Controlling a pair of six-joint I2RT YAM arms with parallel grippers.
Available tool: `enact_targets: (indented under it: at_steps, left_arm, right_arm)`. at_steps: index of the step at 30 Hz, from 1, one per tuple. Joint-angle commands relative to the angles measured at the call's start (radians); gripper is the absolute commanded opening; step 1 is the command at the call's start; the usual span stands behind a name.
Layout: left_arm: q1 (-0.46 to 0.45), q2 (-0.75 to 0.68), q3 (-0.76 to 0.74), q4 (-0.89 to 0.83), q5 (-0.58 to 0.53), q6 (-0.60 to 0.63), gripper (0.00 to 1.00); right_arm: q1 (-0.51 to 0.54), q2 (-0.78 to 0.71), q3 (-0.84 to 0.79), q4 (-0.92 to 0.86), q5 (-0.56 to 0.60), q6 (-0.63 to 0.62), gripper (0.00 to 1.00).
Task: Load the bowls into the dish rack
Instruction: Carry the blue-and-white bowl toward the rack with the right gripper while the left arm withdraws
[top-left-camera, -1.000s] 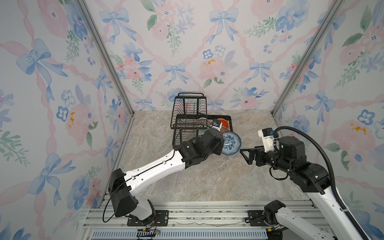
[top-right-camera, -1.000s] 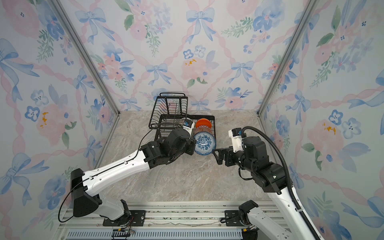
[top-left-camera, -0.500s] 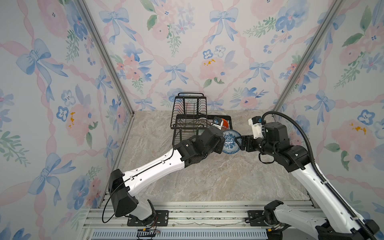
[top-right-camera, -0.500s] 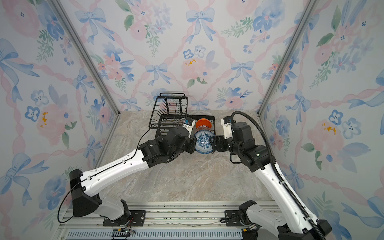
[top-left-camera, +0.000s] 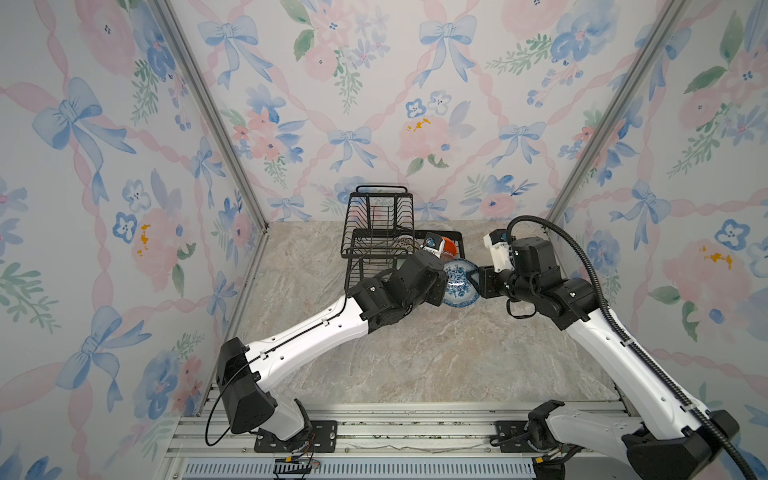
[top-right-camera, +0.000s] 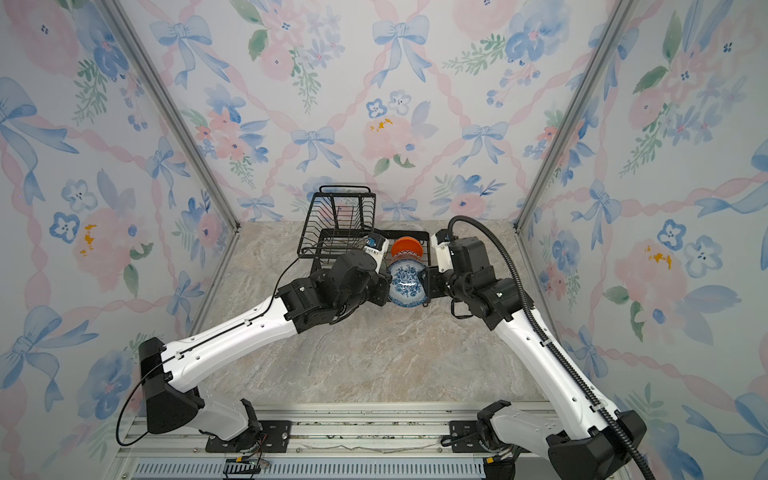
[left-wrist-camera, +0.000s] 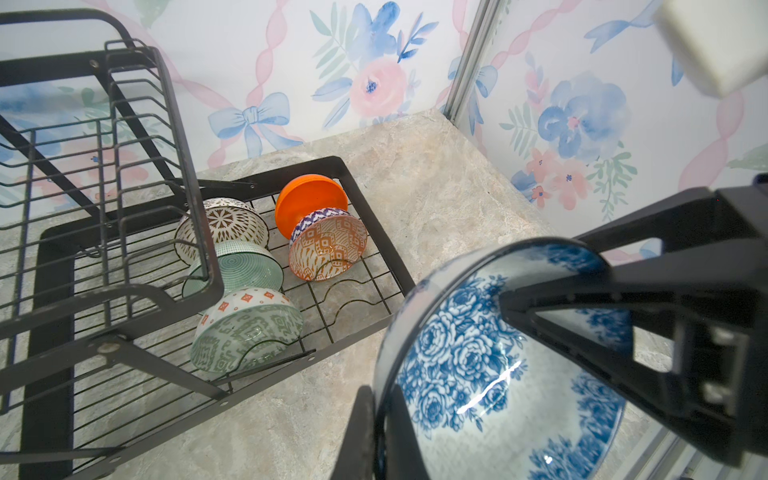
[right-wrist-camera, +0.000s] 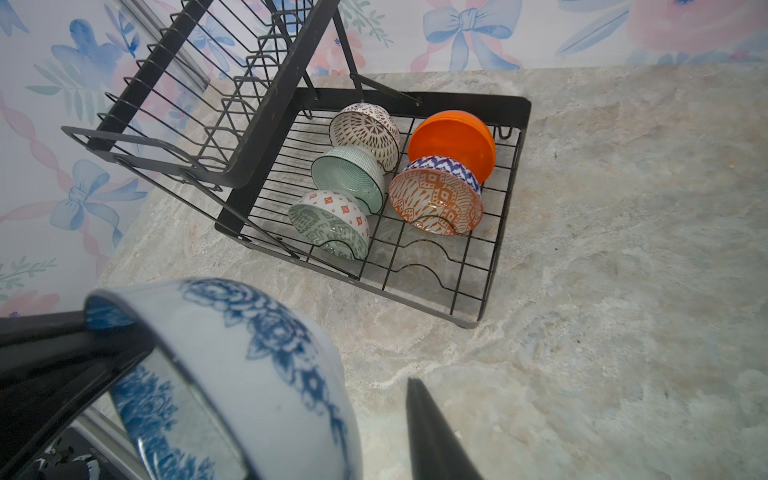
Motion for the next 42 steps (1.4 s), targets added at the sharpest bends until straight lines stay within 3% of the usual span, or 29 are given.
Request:
enact_targets:
  at_steps: [1,3,7,12,14,20,24,32,42]
  left_arm:
    - [0.016,-0.012,0.017,0.037,0.011,0.018,0.00]
    - [0.019,-0.013,0.016,0.037,0.014,0.019,0.00]
    - [0.027,-0.014,0.016,0.037,0.020,0.021,0.00]
    - [0.036,-0.019,0.016,0.035,0.033,0.035,0.02]
    - [0.042,-0.029,0.014,0.036,0.035,0.040,0.16]
    - [0.075,-0.060,0.007,0.034,0.055,0.068,0.71]
    - [0.101,-0.083,-0.013,0.034,0.056,0.079,0.96]
    - [0.182,-0.221,-0.136,0.017,0.033,0.069,0.98]
    - [0.405,-0.416,-0.319,-0.041,0.069,0.041,0.98]
  right_arm:
    - [0.003,0.018,0.041,0.006,0.029,-0.005,0.24]
    - [0.003,0.026,0.049,0.002,0.030,-0.009,0.20]
    - [0.005,0.041,0.065,-0.003,0.032,-0.014,0.00]
    - [0.013,0.068,0.084,-0.006,0.055,-0.031,0.00]
    - [0.013,0.076,0.090,-0.006,0.065,-0.036,0.00]
    - [0.013,0.103,0.116,-0.010,0.096,-0.067,0.00]
    - [0.013,0.122,0.123,0.001,0.114,-0.092,0.00]
    - [0.015,0.150,0.109,0.064,0.164,-0.138,0.00]
    - [0.033,0.121,0.011,0.244,0.266,-0.224,0.00]
